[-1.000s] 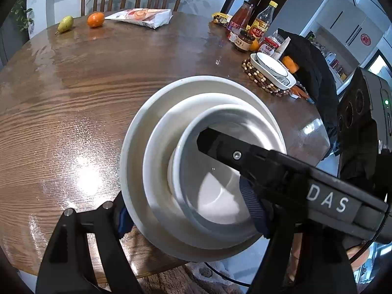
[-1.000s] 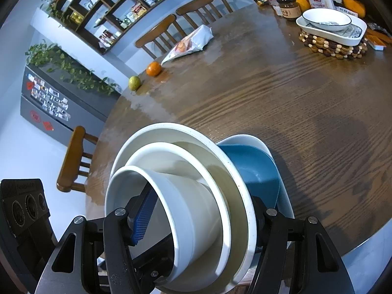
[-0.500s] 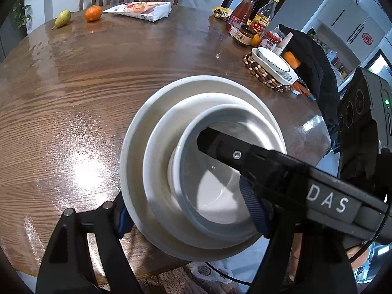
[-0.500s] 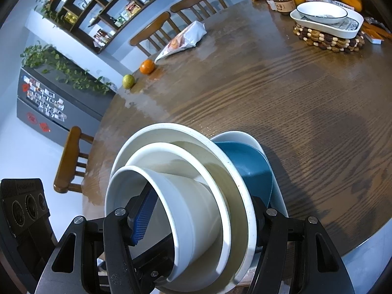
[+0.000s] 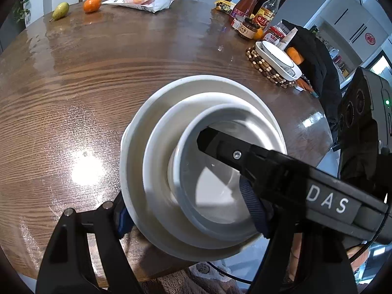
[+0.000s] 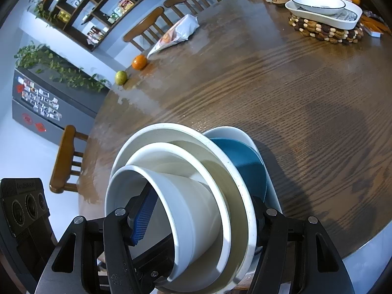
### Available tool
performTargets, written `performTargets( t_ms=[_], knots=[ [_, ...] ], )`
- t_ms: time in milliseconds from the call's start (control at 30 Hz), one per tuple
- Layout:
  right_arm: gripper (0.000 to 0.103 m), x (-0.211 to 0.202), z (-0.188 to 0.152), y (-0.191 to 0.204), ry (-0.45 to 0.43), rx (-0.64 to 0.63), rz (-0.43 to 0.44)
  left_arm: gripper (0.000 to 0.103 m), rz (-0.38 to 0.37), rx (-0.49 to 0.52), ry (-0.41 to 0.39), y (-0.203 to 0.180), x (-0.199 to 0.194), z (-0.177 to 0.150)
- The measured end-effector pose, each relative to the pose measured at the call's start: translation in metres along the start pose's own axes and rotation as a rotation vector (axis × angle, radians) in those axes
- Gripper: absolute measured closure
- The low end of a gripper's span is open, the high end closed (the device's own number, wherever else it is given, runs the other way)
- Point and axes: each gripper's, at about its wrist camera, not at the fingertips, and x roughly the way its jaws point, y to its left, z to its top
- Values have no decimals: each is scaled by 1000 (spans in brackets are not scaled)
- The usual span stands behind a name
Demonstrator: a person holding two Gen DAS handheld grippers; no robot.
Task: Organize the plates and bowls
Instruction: 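Lower the white stack onto the teal plate stack with the right tool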
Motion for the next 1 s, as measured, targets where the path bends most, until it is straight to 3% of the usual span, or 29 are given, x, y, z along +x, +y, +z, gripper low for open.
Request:
performTargets(
  t_ms=[1000],
  knots=[
    [36,15,13,-6,6,12,5,28,-32,-6,12,7,11,7]
  ],
)
